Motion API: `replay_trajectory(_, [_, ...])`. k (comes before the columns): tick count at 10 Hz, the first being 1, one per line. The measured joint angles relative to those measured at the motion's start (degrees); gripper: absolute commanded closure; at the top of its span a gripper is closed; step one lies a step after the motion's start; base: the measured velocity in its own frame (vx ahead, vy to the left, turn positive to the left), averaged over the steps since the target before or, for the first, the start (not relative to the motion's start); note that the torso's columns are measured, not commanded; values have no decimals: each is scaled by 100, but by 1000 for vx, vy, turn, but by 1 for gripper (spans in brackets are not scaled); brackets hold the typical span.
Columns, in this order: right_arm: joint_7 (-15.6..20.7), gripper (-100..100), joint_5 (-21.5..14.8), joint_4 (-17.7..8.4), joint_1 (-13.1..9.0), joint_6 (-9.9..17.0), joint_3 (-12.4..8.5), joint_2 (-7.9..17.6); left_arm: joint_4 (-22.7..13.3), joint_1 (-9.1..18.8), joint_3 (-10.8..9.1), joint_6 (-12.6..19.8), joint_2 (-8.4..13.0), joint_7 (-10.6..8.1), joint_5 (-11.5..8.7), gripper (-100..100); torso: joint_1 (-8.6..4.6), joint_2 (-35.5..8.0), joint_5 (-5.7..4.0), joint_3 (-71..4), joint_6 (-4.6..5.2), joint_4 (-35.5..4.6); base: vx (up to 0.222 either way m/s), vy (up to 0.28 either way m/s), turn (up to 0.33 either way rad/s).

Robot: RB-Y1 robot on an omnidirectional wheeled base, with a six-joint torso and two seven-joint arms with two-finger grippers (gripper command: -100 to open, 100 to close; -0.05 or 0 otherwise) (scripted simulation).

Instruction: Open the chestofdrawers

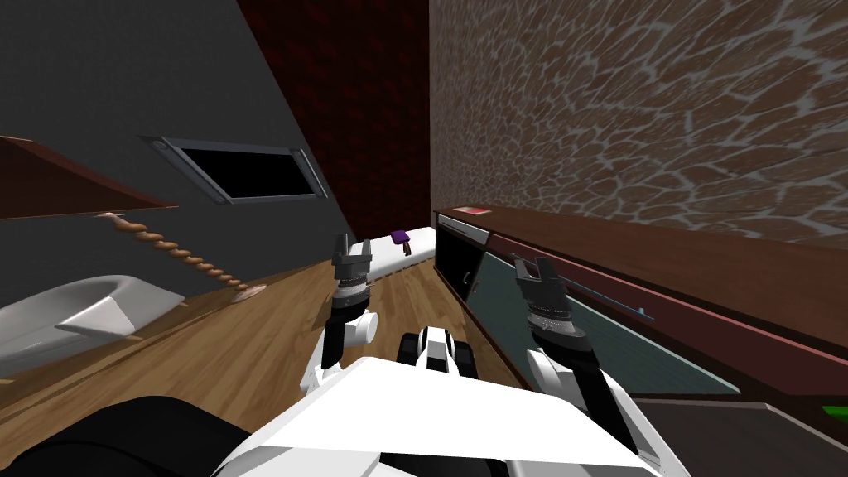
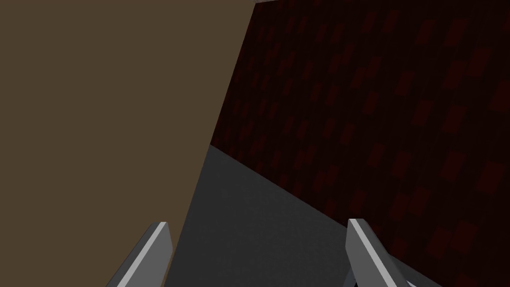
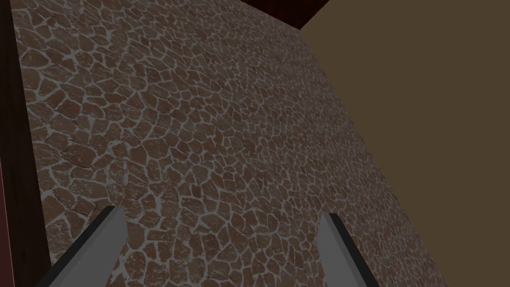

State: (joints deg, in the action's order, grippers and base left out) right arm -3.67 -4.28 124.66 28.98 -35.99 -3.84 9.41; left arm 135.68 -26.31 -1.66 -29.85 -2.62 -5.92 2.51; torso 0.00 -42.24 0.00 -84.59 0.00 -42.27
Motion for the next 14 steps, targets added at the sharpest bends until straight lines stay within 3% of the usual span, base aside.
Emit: replay_trajectory(14, [1065,-100,-1960,-111,-366,-709,-667,694,0,1,0,0,0,0,0,0,-6,-7,-2,4,-1,-2,74,51,-53])
